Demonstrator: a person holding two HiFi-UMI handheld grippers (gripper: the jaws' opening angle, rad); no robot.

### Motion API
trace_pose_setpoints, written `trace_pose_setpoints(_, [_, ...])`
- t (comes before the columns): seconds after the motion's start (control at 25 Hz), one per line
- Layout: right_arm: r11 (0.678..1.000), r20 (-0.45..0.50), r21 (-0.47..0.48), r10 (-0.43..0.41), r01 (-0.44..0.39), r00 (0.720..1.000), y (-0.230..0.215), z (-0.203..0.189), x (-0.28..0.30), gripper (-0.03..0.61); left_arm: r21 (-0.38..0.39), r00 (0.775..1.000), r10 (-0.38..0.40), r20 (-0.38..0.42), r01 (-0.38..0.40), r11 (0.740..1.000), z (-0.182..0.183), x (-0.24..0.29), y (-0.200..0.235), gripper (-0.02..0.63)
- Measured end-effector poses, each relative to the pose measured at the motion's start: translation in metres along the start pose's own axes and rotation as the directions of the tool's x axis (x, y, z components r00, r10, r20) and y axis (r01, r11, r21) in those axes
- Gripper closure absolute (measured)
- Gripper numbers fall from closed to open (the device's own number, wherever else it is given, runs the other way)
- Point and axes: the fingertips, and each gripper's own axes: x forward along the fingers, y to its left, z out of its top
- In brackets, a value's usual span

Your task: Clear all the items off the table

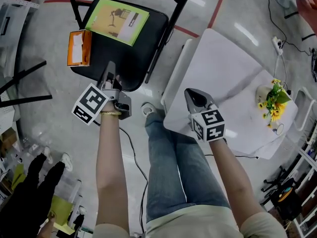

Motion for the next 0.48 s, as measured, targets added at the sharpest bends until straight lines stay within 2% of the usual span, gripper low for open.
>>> trace_pose_setpoints(0.16, [1.0, 0.002, 0.002, -0.006, 0.006, 1.0, -0.004, -0.005, -0.008, 0.58, 0.009, 1.0, -0.012, -0.009, 0.012, 1.0, -0.012, -0.009, -0.007, 0.606])
trace_pose_setpoints(0.48, [0.996, 0.035, 0.044, -0.075, 0.074, 0.997, -0.037, -0.014, -0.038, 0.58, 0.123, 0.996, 0.01, -0.091, 0.001, 0.992, -0.061, -0.024, -0.032, 0.606])
